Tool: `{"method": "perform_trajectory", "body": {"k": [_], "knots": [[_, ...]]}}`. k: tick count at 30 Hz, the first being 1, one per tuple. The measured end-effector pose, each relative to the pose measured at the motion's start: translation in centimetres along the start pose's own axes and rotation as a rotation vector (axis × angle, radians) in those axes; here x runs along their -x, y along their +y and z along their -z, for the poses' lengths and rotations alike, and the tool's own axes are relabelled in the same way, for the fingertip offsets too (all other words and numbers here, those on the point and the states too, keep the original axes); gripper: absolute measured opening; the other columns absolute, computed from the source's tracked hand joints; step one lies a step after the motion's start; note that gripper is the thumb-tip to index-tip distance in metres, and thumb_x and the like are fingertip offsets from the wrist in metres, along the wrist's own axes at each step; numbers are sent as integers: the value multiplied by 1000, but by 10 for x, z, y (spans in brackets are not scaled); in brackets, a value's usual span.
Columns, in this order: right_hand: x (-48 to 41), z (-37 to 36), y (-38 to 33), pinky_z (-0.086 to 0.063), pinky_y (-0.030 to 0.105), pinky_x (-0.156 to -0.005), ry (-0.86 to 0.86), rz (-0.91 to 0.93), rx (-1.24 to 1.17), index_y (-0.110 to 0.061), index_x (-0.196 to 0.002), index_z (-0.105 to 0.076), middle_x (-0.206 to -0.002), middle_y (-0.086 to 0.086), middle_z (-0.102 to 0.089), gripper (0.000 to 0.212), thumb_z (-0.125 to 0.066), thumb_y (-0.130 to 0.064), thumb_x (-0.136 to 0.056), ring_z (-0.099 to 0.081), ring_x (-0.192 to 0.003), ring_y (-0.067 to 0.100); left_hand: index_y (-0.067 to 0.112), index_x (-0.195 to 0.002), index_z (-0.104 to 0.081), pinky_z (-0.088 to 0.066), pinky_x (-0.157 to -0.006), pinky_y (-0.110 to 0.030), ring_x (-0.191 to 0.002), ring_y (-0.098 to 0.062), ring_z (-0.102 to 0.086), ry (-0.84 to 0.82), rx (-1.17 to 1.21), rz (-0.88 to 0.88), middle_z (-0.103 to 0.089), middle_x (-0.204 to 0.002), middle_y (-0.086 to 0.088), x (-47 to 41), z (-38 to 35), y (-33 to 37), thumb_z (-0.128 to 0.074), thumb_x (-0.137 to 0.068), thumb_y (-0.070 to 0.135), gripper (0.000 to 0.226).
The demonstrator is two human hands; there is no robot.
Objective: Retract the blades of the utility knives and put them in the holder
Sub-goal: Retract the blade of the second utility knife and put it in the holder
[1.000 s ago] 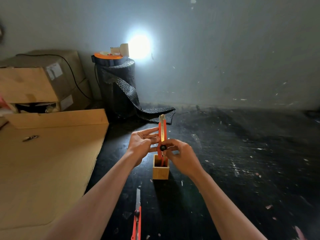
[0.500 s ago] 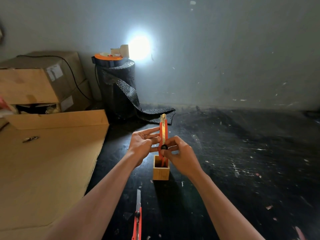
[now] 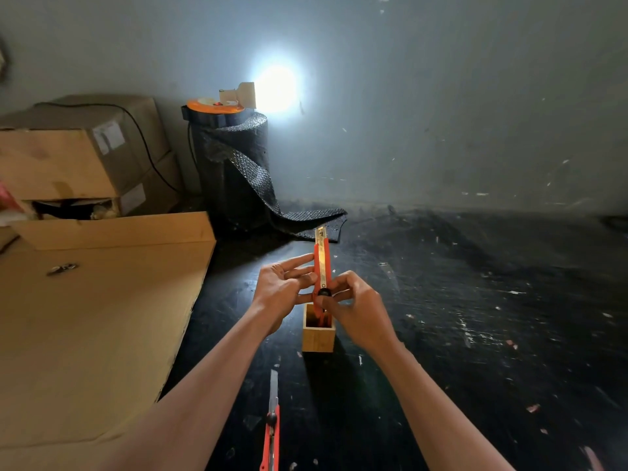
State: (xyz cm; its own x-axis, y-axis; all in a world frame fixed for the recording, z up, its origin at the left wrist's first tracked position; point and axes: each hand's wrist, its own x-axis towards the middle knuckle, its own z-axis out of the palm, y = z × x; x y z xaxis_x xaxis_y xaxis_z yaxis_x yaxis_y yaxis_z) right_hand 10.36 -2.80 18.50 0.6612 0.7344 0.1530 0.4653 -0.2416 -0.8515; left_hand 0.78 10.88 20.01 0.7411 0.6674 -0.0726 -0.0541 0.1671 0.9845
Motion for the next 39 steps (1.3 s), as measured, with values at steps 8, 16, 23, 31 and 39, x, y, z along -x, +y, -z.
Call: {"method": "perform_trajectory", "body": {"k": [8,16,23,31,39], "knots": [[-27,3,5,-65,28,-79,23,12,-207,-17,-137,-56,-104,-1,-75,47,-73,-25,-95,-77,-89,11,11,-122,-72,-67,-70,-38,-91,-29,-81,-67,18,32,-82,-104,-13,1,2,-26,-70,-91,-8,37],[-60,-4,29,-66,34,-69,13,-46,-164,-13,-106,-68,-92,6,-74,12,-72,-13,-95,-76,-81,20,3,-125,-71,-66,-82,-36,-92,-17,-79,130,-297,-11,-78,-114,-17,-30,13,-67,-72,-92,-1,33],[-83,-27,60,-60,31,-74,8,-119,11,-13,-102,-68,-95,-1,-71,11,-71,-22,-96,-70,-89,18,9,-137,-64,-55,-100,-37,-121,-22,-68,74,-688,47,-70,-135,-10,-42,18,-106,-86,-83,19,59],[-102,-57,86,-56,28,-68,-69,-194,189,-13,-106,-69,-104,5,-75,10,-66,-18,-98,-70,-91,22,15,-143,-60,-53,-107,-42,-129,-24,-63,79,-685,168,-66,-142,-8,-55,19,-142,-84,-84,13,65],[-105,-75,101,-59,45,-86,-97,-270,282,-17,-104,-75,-105,8,-78,14,-64,-21,-96,-71,-100,28,21,-140,-63,-55,-106,-44,-126,-23,-66,98,-614,158,-70,-136,-4,-59,23,-154,-82,-86,11,59]]}}
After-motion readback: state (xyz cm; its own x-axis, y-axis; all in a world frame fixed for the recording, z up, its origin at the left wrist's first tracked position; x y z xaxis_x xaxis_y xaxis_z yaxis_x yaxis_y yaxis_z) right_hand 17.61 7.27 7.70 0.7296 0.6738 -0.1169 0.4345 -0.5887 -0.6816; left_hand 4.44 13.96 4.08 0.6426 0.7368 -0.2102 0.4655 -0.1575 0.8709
